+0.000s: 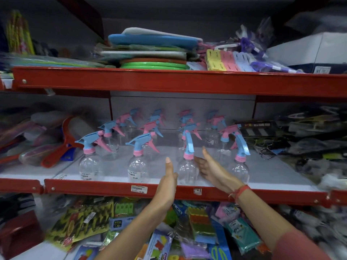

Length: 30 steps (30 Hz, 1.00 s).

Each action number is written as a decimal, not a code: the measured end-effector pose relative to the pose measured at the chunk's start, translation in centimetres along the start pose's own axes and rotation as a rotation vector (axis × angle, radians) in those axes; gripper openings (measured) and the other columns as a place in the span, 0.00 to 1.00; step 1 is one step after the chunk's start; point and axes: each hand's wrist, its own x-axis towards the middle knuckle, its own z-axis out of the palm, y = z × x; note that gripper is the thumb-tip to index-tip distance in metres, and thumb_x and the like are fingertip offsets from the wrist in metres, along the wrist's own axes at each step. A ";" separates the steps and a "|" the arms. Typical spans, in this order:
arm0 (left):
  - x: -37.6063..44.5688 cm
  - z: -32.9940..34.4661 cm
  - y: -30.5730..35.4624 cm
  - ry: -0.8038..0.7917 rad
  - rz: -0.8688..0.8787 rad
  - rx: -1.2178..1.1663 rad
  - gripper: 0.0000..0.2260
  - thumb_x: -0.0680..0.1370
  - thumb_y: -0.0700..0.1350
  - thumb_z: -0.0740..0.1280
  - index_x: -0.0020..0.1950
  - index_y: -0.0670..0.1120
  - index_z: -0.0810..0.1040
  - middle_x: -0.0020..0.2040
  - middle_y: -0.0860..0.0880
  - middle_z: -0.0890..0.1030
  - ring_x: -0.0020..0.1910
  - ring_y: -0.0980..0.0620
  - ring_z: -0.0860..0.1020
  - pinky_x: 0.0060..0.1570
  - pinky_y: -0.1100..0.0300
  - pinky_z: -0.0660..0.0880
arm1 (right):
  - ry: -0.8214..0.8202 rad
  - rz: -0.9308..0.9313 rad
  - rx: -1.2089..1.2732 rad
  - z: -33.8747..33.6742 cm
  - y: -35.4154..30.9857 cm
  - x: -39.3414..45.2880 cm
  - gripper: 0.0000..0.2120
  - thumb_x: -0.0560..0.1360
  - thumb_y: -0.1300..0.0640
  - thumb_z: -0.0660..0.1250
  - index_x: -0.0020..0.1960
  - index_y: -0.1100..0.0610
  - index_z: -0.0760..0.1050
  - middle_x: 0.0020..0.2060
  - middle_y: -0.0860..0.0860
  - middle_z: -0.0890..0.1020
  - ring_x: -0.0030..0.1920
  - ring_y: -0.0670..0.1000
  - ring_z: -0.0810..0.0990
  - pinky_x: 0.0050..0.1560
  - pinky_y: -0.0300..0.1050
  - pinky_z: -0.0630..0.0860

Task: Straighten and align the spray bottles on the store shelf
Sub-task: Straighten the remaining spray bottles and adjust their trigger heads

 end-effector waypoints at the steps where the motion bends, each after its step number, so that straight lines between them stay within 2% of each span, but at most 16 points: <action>1: 0.0 0.0 0.0 -0.019 -0.011 -0.001 0.53 0.61 0.76 0.41 0.75 0.42 0.60 0.75 0.39 0.59 0.75 0.41 0.59 0.74 0.44 0.54 | -0.016 0.007 0.029 0.3 0.0 0.1 0.38 0.76 0.32 0.42 0.76 0.57 0.61 0.75 0.52 0.65 0.76 0.51 0.61 0.76 0.50 0.53; 3: 0.1 0.0 0.3 -0.051 -0.021 -0.007 0.53 0.61 0.76 0.40 0.75 0.43 0.58 0.76 0.44 0.61 0.75 0.47 0.60 0.75 0.47 0.54 | -0.032 0.002 0.069 0.4 0.2 -0.2 0.39 0.76 0.32 0.41 0.75 0.56 0.62 0.75 0.51 0.66 0.74 0.51 0.64 0.75 0.48 0.56; 6: 0.8 -0.4 0.6 -0.100 -0.014 -0.017 0.48 0.68 0.73 0.38 0.75 0.40 0.58 0.76 0.41 0.62 0.74 0.46 0.63 0.74 0.51 0.57 | -0.025 -0.004 0.076 0.1 0.6 -0.8 0.39 0.75 0.31 0.40 0.76 0.55 0.61 0.75 0.51 0.65 0.75 0.50 0.63 0.73 0.44 0.57; 8: 1.7 -0.8 0.6 -0.099 -0.001 0.008 0.48 0.69 0.73 0.38 0.74 0.39 0.59 0.64 0.43 0.76 0.63 0.49 0.74 0.69 0.56 0.64 | -0.015 -0.001 0.070 -0.2 0.8 -1.1 0.43 0.73 0.29 0.42 0.77 0.57 0.57 0.77 0.52 0.61 0.76 0.51 0.60 0.74 0.45 0.57; 10: 2.4 -1.1 0.7 -0.099 0.011 0.016 0.49 0.69 0.73 0.38 0.74 0.38 0.61 0.48 0.49 0.78 0.49 0.54 0.77 0.64 0.57 0.66 | -0.013 -0.002 0.078 -0.5 1.0 -1.4 0.47 0.71 0.27 0.44 0.77 0.58 0.55 0.77 0.54 0.59 0.76 0.51 0.59 0.76 0.47 0.56; 12: 2.7 -1.2 1.2 -0.120 0.001 0.008 0.49 0.69 0.74 0.38 0.73 0.38 0.63 0.61 0.44 0.77 0.60 0.50 0.76 0.70 0.54 0.64 | -0.013 0.000 0.100 -0.5 1.0 -1.7 0.49 0.69 0.26 0.46 0.77 0.59 0.55 0.77 0.55 0.59 0.76 0.52 0.60 0.76 0.48 0.57; 13: 2.7 -1.2 1.6 -0.132 -0.005 0.013 0.50 0.66 0.76 0.39 0.70 0.40 0.68 0.64 0.43 0.76 0.61 0.48 0.75 0.67 0.54 0.67 | -0.010 0.003 0.111 -0.5 1.0 -1.9 0.49 0.68 0.26 0.46 0.77 0.60 0.54 0.77 0.56 0.58 0.76 0.52 0.60 0.76 0.48 0.57; 14: 2.8 -1.3 1.7 -0.135 0.010 0.001 0.50 0.61 0.80 0.41 0.60 0.44 0.76 0.56 0.45 0.78 0.54 0.50 0.77 0.58 0.57 0.70 | -0.010 0.009 0.119 -0.5 1.0 -2.2 0.50 0.67 0.26 0.47 0.77 0.60 0.54 0.77 0.56 0.58 0.76 0.52 0.60 0.76 0.47 0.57; 15: 3.3 -1.4 1.6 -0.134 0.024 -0.025 0.45 0.54 0.83 0.44 0.46 0.50 0.75 0.44 0.50 0.74 0.42 0.55 0.73 0.46 0.62 0.69 | -0.006 0.014 0.127 -0.3 1.0 -2.4 0.51 0.67 0.26 0.47 0.77 0.61 0.54 0.77 0.56 0.59 0.76 0.52 0.61 0.75 0.47 0.58; 17: 4.1 -1.7 1.6 -0.154 0.033 -0.051 0.39 0.46 0.85 0.46 0.36 0.54 0.65 0.37 0.54 0.63 0.34 0.58 0.61 0.37 0.64 0.61 | 0.012 0.020 0.144 -0.2 1.0 -2.7 0.51 0.66 0.26 0.48 0.76 0.62 0.56 0.77 0.56 0.60 0.76 0.52 0.62 0.74 0.46 0.59; 19: 4.1 -1.7 1.7 -0.148 0.042 -0.078 0.45 0.56 0.82 0.41 0.47 0.49 0.75 0.46 0.52 0.74 0.34 0.59 0.64 0.47 0.63 0.69 | 0.030 0.025 0.158 -0.1 1.0 -3.1 0.51 0.67 0.26 0.48 0.76 0.62 0.57 0.77 0.56 0.61 0.75 0.52 0.63 0.73 0.46 0.60; 20: 4.4 -1.6 1.5 -0.155 0.019 -0.088 0.50 0.64 0.78 0.38 0.62 0.43 0.74 0.60 0.46 0.76 0.35 0.60 0.67 0.57 0.59 0.70 | 0.038 0.026 0.165 -0.2 1.1 -3.2 0.50 0.67 0.26 0.47 0.76 0.62 0.58 0.76 0.56 0.62 0.75 0.52 0.64 0.74 0.47 0.61; 21: 4.5 -1.5 1.4 -0.168 0.015 -0.092 0.49 0.69 0.73 0.35 0.71 0.38 0.65 0.71 0.41 0.69 0.36 0.61 0.70 0.64 0.58 0.66 | 0.046 0.026 0.171 -0.2 1.2 -3.3 0.50 0.68 0.27 0.47 0.76 0.63 0.58 0.76 0.56 0.62 0.75 0.52 0.64 0.74 0.47 0.61; 23: 4.3 -1.5 1.6 -0.187 0.018 -0.100 0.47 0.71 0.71 0.34 0.74 0.36 0.57 0.75 0.38 0.61 0.38 0.63 0.74 0.69 0.58 0.61 | 0.059 0.025 0.179 -0.2 1.3 -3.4 0.48 0.70 0.27 0.46 0.75 0.63 0.59 0.76 0.57 0.63 0.74 0.52 0.65 0.73 0.47 0.62; 26: 4.5 -1.4 1.3 -0.176 0.002 -0.117 0.47 0.71 0.71 0.35 0.74 0.36 0.56 0.75 0.37 0.60 0.54 0.57 0.76 0.72 0.55 0.58 | 0.066 0.023 0.168 0.0 1.3 -3.6 0.47 0.72 0.28 0.45 0.75 0.63 0.59 0.76 0.57 0.63 0.74 0.52 0.65 0.73 0.47 0.62; 30: 4.5 -1.6 1.1 -0.190 -0.013 -0.116 0.46 0.71 0.71 0.35 0.74 0.36 0.55 0.76 0.38 0.59 0.68 0.49 0.70 0.73 0.53 0.56 | 0.075 0.024 0.154 0.2 1.3 -3.8 0.46 0.72 0.28 0.44 0.75 0.63 0.59 0.75 0.56 0.64 0.74 0.51 0.66 0.72 0.46 0.63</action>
